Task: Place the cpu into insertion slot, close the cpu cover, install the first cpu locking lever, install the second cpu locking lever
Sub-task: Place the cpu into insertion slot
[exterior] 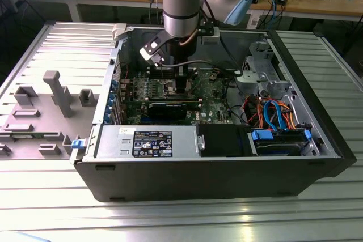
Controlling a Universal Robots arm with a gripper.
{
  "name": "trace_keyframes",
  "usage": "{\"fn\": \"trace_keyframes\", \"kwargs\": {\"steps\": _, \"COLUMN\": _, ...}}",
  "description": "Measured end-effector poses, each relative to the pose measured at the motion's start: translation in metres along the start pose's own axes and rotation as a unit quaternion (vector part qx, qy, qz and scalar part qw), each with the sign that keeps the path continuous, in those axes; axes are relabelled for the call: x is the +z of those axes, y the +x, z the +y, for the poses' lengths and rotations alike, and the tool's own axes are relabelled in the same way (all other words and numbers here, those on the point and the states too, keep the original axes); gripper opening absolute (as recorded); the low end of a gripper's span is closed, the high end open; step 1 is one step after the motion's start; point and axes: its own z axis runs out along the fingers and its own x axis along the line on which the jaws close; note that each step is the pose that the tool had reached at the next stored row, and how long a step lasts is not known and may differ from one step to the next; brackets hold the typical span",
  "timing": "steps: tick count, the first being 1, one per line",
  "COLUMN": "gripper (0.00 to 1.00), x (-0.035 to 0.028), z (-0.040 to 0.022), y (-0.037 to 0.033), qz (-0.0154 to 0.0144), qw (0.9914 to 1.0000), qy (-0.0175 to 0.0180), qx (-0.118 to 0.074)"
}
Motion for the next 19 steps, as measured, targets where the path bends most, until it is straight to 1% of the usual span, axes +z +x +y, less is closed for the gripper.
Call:
{"fn": "trace_keyframes", "kwargs": {"steps": 17, "gripper": 0.55, "x": 0.0043, "z": -0.0006, "y": -0.0001, "qz": 0.0, "qw": 1.0, "qy": 0.0, "qx": 0.0}}
{"fn": "trace_keyframes", "kwargs": {"steps": 19, "gripper": 0.55, "x": 0.0059, "z": -0.0008, "y": -0.0001, "qz": 0.0, "qw": 1.0, "qy": 0.0, "qx": 0.0}}
